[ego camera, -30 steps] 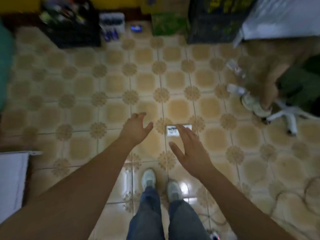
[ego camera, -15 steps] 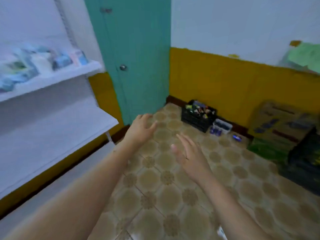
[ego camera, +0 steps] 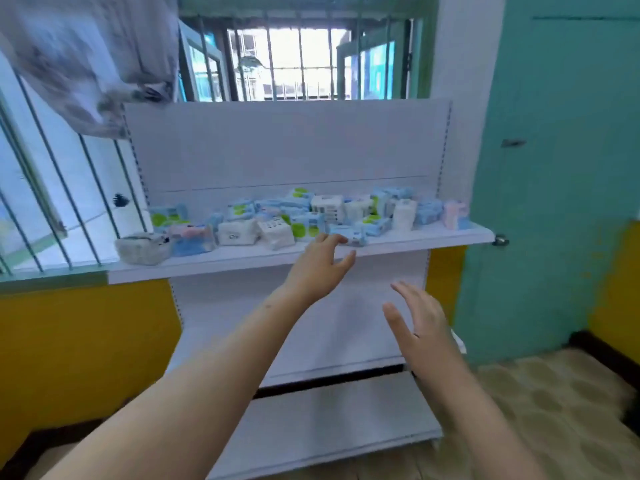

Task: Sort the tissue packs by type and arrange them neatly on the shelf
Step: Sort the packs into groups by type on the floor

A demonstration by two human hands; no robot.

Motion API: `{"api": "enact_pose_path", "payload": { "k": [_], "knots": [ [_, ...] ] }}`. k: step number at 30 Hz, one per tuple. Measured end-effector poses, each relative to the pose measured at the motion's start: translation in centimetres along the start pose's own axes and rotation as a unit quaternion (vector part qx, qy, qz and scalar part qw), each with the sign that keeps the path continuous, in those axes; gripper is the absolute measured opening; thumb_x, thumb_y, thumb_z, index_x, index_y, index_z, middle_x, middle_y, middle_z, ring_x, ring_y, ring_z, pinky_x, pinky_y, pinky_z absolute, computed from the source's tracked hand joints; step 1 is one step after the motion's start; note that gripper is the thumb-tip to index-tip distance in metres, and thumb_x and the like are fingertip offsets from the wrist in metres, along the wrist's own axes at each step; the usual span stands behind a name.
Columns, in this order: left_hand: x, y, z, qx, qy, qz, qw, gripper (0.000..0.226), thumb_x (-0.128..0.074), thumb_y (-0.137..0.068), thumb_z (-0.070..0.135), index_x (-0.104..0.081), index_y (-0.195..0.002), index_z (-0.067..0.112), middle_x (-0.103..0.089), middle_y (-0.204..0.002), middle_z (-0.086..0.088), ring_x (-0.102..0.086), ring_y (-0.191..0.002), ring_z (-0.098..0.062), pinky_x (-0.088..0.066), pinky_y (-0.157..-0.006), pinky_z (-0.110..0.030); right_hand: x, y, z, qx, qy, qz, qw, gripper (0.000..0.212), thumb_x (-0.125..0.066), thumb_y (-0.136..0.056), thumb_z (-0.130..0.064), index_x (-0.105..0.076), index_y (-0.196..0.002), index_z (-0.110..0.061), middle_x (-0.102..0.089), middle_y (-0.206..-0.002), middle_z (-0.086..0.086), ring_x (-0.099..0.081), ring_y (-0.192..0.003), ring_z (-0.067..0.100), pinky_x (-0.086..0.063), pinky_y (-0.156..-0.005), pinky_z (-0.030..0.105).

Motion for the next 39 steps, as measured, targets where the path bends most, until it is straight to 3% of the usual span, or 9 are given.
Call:
{"api": "enact_pose_path", "payload": {
  "k": [12,20,24,27,31,33,36,37,39],
  "knots": [
    [9.6,-5.4,-22.6,0.137,-0.057,0.091,0.985,0.041,-0.051,-0.098,0.042,-0.053,-0.133,0.02,-0.051,-0.135,-0.003,-0.051,-0.124,-0.02,-0.043,-0.101,-0.036,-17.7,-16.6,-6.4,0.09,-0.056,-0.066,0.992,0.07,-0.034,-0.089,-0.066,-0.049,-0.14,-0.021,-0.044,-0.148,-0.003,-0.033,-0.141,0.013,-0.022,-0.117,0.029],
    [16.4,-5.6,-34.9,0.272,-0.097,0.145,0.947,0.04,-0.054,-0.098,0.039,-0.054,-0.134,0.02,-0.052,-0.137,-0.004,-0.051,-0.124,-0.021,-0.044,-0.105,-0.04,-30.4,-26.7,-13.0,0.154,-0.117,-0.168,0.967,0.056,-0.045,-0.096,-0.051,-0.042,-0.144,-0.023,-0.037,-0.152,-0.004,-0.027,-0.142,0.013,-0.019,-0.114,0.024],
    [19.1,-4.5,-39.9,0.295,-0.125,0.165,0.933,0.041,-0.055,-0.097,0.037,-0.056,-0.134,0.018,-0.052,-0.138,-0.006,-0.05,-0.125,-0.022,-0.043,-0.105,-0.038,-36.3,-28.9,-15.1,0.161,-0.111,-0.21,0.958,0.061,-0.046,-0.096,-0.052,-0.037,-0.148,-0.023,-0.033,-0.156,-0.003,-0.025,-0.144,0.014,-0.022,-0.12,0.035],
    [21.3,-4.6,-43.7,0.309,-0.177,0.177,0.918,0.048,-0.056,-0.094,0.047,-0.055,-0.134,0.022,-0.051,-0.136,-0.006,-0.048,-0.125,-0.026,-0.045,-0.103,-0.043,-40.0,-30.4,-16.8,0.173,-0.099,-0.228,0.953,0.062,-0.053,-0.095,-0.048,-0.033,-0.149,-0.025,-0.031,-0.156,-0.003,-0.025,-0.143,0.014,-0.023,-0.117,0.032],
    [23.6,-5.9,-49.0,0.343,-0.217,0.166,0.899,0.066,-0.058,-0.088,0.06,-0.045,-0.142,0.026,-0.041,-0.145,-0.009,-0.04,-0.133,-0.03,-0.041,-0.106,-0.049,-43.9,-33.9,-19.4,0.183,-0.066,-0.189,0.962,0.078,-0.066,-0.089,-0.043,-0.027,-0.152,-0.02,-0.027,-0.158,0.001,-0.023,-0.145,0.018,-0.022,-0.119,0.034],
    [23.8,-6.2,-51.6,0.358,-0.18,0.146,0.904,0.081,-0.061,-0.082,0.068,-0.037,-0.148,0.028,-0.033,-0.151,-0.011,-0.034,-0.138,-0.032,-0.037,-0.11,-0.052,-45.9,-35.5,-20.3,0.199,-0.013,-0.187,0.962,0.091,-0.069,-0.084,-0.046,-0.018,-0.155,-0.021,-0.021,-0.16,0.002,-0.015,-0.148,0.02,-0.018,-0.122,0.037],
    [23.0,-6.7,-55.4,0.366,-0.035,0.08,0.926,0.103,-0.07,-0.07,0.073,-0.022,-0.153,0.032,-0.026,-0.155,-0.009,-0.036,-0.139,-0.032,-0.036,-0.114,-0.049,-49.3,-37.9,-21.3,0.244,0.102,-0.216,0.94,0.106,-0.068,-0.08,-0.056,-0.004,-0.157,-0.021,-0.017,-0.162,0.004,-0.008,-0.15,0.023,-0.004,-0.123,0.042],
    [22.5,-6.9,-56.2,0.362,0.013,0.053,0.931,0.11,-0.073,-0.066,0.073,-0.019,-0.153,0.034,-0.026,-0.154,-0.007,-0.039,-0.138,-0.03,-0.037,-0.114,-0.047,-50.3,-38.7,-21.3,0.25,0.143,-0.227,0.93,0.108,-0.067,-0.078,-0.06,-0.004,-0.157,-0.021,-0.023,-0.16,0.003,-0.012,-0.15,0.023,0.001,-0.123,0.043],
    [21.7,-7.3,-57.5,0.345,0.064,0.012,0.936,0.12,-0.078,-0.056,0.077,-0.014,-0.152,0.043,-0.031,-0.151,0.0,-0.045,-0.133,-0.022,-0.041,-0.112,-0.045,-51.5,-40.0,-21.5,0.256,0.2,-0.24,0.915,0.102,-0.064,-0.073,-0.069,-0.022,-0.153,-0.022,-0.042,-0.144,-0.002,-0.031,-0.141,0.019,0.008,-0.12,0.044]
  ]
}}
Point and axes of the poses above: each hand's wrist, its own y-axis away from the middle knuckle, its own x-axis out of the back of the hand, z = x × y, the point moved 7 cm from there along -y, towards the middle knuckle
